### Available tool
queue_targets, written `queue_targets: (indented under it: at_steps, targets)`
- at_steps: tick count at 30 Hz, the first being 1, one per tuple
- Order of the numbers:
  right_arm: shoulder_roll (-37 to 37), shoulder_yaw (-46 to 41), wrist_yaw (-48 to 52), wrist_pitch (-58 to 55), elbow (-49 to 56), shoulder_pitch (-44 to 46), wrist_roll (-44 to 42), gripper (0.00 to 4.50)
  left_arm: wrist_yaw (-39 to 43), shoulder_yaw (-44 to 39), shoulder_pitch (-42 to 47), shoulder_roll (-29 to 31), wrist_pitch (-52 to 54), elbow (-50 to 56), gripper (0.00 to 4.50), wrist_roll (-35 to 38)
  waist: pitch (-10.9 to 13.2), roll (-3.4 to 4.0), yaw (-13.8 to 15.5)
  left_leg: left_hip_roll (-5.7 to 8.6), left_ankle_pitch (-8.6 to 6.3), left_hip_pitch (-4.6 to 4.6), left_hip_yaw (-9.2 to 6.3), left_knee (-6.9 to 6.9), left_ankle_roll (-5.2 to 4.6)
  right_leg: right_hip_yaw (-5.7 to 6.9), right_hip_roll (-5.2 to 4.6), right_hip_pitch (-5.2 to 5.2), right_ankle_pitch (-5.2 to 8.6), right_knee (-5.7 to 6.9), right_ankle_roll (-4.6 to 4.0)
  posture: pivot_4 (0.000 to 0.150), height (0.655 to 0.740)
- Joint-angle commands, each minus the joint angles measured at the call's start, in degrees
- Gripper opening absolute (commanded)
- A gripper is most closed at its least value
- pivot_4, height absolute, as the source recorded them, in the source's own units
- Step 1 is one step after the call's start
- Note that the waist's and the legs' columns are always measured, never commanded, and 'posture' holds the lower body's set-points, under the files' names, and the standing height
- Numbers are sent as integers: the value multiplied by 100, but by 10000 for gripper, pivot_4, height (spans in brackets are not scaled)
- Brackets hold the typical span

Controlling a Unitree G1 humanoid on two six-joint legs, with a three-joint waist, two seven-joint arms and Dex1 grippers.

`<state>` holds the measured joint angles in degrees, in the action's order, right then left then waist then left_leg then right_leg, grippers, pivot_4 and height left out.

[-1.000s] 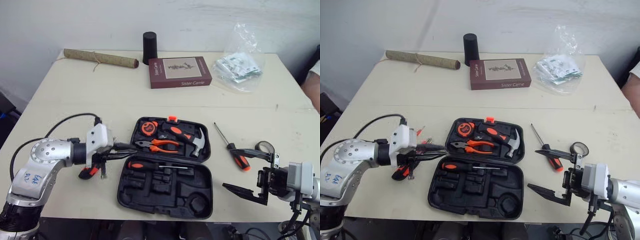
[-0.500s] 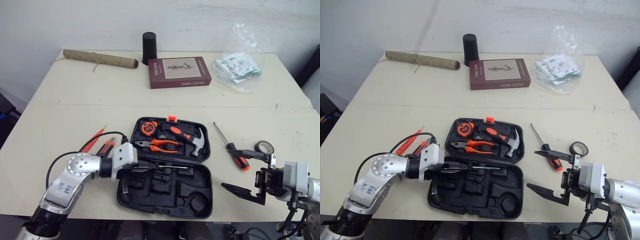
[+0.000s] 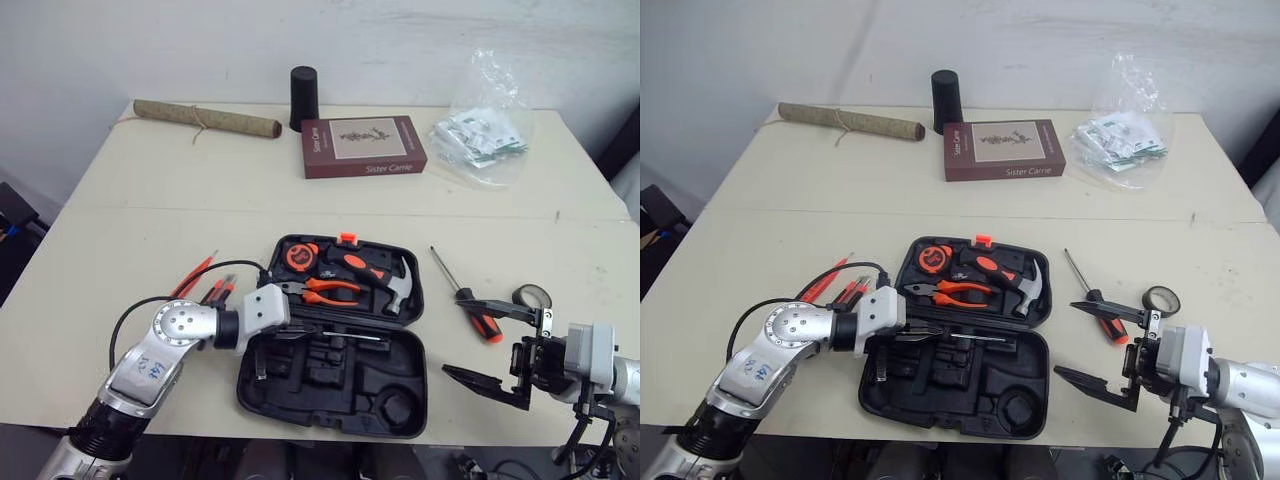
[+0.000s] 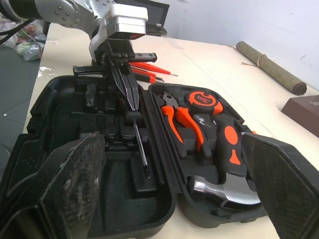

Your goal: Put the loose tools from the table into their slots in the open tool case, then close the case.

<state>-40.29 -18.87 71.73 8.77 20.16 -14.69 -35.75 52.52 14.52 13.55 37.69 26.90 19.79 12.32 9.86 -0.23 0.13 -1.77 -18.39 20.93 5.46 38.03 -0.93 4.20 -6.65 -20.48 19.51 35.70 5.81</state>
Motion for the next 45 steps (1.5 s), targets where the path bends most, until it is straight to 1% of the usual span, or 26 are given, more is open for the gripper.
queue_targets:
  at_steps: [1,4,6,8,11,14,18,22,27,28,31,32,34,35,38,39,40,41,42,43,45]
  targets:
    - [77,-111,-120,77,99,-49,-20,45000,-36,604,-173,145,829,-282,245,-336,-19,17,1,0,-1,-2,0,0,-1,0,0,3,0,-2,0,1500,7400]
    - [137,-151,-257,35,95,-58,-25,45000,-72,715,-118,131,896,-287,245,-401,-39,41,7,1,-4,-12,1,-1,-3,-1,0,14,0,-7,0,1500,7400]
    - [167,-177,-352,33,82,-74,-9,45000,-164,615,-93,44,645,-333,245,-396,-41,45,17,1,-9,-37,1,-8,-1,-2,-1,39,0,-16,-1,1500,7400]
    - [187,-276,-406,75,-35,-102,4,45000,-59,377,-158,40,276,-296,245,-201,-41,47,22,-1,-29,-69,0,-16,-15,-2,-1,75,2,-30,-3,1500,7400]
    - [175,-350,-354,162,-208,-147,33,45000,58,292,-222,241,72,-360,245,-249,-40,45,13,-2,-40,-72,-3,-19,-18,-3,-5,79,3,-39,-5,1500,7400]
    - [227,-359,-347,262,-365,-155,84,45000,92,379,-145,199,21,-496,245,-266,-41,48,-11,-5,-41,-73,-3,-29,-13,-2,-5,79,5,-48,-9,1500,7400]
    - [300,-298,-371,376,-470,-151,161,45000,147,830,189,76,176,-647,245,-489,-49,66,11,-4,-37,-77,-3,-40,-19,-1,-5,81,4,-52,-8,1500,7400]
    - [337,-292,-387,417,-458,-195,178,45000,144,1190,469,7,647,-768,245,-636,-55,76,133,4,-37,-78,-5,-39,-22,0,-14,87,3,-62,-5,1500,7400]
    - [394,-296,-436,472,-382,-329,193,45000,178,1900,718,-42,1205,-1001,245,-997,-88,86,196,21,-38,-77,-16,-39,-25,-7,-28,108,3,-92,-6,1500,7400]
    - [411,-295,-469,467,-340,-363,192,45000,181,1983,743,-54,1284,-968,245,-1030,-100,80,199,25,-39,-77,-16,-40,-27,-7,-33,109,3,-94,-5,1500,7400]
    - [436,-307,-522,461,-261,-446,201,45000,170,1980,762,-75,1274,-854,245,-1040,-152,99,202,57,-61,-83,-17,-51,-62,-7,-68,116,4,-100,-7,1500,7400]
    - [446,-320,-549,453,-242,-467,198,45000,151,1893,747,-94,1221,-817,245,-991,-161,102,198,71,-62,-85,-16,-68,-69,-9,-83,115,6,-108,-11,1500,7400]
    - [469,-414,-654,432,-215,-484,146,45000,59,1333,663,-232,621,-754,245,-706,-164,101,179,75,-56,-82,-15,-77,-73,-10,-85,118,8,-135,-15,1500,7400]
    - [476,-469,-722,401,-205,-477,96,45000,28,989,617,-326,-26,-762,245,-573,-163,101,171,76,-56,-81,-15,-78,-74,-10,-86,120,8,-141,-15,1500,7400]
    - [448,-609,-794,381,-220,-498,16,45000,111,-135,446,-535,-941,-668,245,75,-141,117,147,80,-45,-62,-15,-79,-69,-8,-91,102,2,-151,-5,1500,7400]
    - [438,-685,-811,373,-235,-519,-19,45000,222,-505,360,-515,-1022,-602,245,366,-96,94,132,80,-32,-57,-15,-79,-75,-6,-91,96,-2,-150,2,1500,7400]
    - [426,-771,-816,370,-245,-557,-50,45000,354,-863,260,-498,-1180,-534,2560,677,-57,64,118,79,-14,-48,-18,-82,-83,-1,-90,84,-7,-146,11,1500,7400]
    - [414,-846,-810,366,-255,-595,-75,45000,433,-1127,173,-456,-1208,-476,5259,914,-41,46,114,76,-1,-31,-24,-84,-62,7,-88,67,-10,-140,17,1500,7400]
    - [398,-954,-785,379,-285,-655,-102,45000,479,-1426,46,-369,-1219,-428,8385,1095,-40,44,110,75,5,-8,-31,-84,-54,17,-88,47,-21,-136,36,1500,7400]
    - [369,-1146,-729,408,-371,-770,-133,45000,538,-1878,-190,-182,-1209,-398,12487,1275,-35,47,101,75,5,21,-33,-82,-52,21,-88,18,-25,-129,44,1500,7400]
    - [341,-1514,-625,482,-595,-970,-176,45000,694,-2644,-693,174,-1243,-403,21469,1479,-25,56,53,76,9,35,-29,-84,-50,22,-84,2,-24,-128,44,1500,7400]
